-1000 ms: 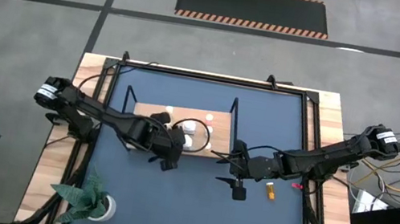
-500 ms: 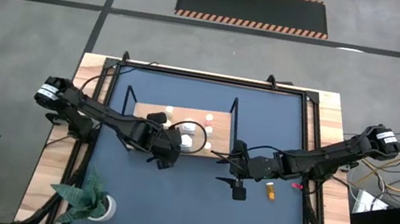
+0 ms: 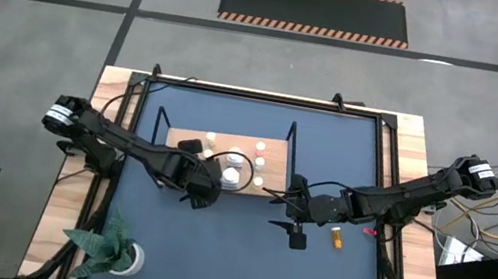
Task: Pick and place medicine bottles onto shelf by color
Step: Adjust the blue pill bottle on the shelf
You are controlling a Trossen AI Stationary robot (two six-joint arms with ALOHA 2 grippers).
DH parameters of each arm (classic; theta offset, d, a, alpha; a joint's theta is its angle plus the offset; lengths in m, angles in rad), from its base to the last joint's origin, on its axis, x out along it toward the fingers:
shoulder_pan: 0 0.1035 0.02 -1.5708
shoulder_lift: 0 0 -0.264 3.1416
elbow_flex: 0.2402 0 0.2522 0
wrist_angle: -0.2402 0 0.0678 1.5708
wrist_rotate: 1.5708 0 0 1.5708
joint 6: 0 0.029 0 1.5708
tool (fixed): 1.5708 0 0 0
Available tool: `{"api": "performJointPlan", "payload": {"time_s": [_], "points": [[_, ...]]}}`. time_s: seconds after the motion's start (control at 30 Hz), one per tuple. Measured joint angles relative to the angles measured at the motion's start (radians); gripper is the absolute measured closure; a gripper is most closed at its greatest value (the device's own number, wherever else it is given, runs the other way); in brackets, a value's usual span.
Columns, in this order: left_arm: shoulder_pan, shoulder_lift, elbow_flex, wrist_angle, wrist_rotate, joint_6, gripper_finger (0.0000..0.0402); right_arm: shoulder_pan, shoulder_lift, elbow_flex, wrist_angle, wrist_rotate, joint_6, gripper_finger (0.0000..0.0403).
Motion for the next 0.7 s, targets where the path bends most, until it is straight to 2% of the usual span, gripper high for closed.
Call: {"api": "performJointPlan", "payload": {"time_s": [0.7], "points": [[0.000,-0.005,0.001,-0.013,0.010,-0.020,0.0402,0.000,0.000,0.000,-0.001,0.000,0.001,0.0170]]}}
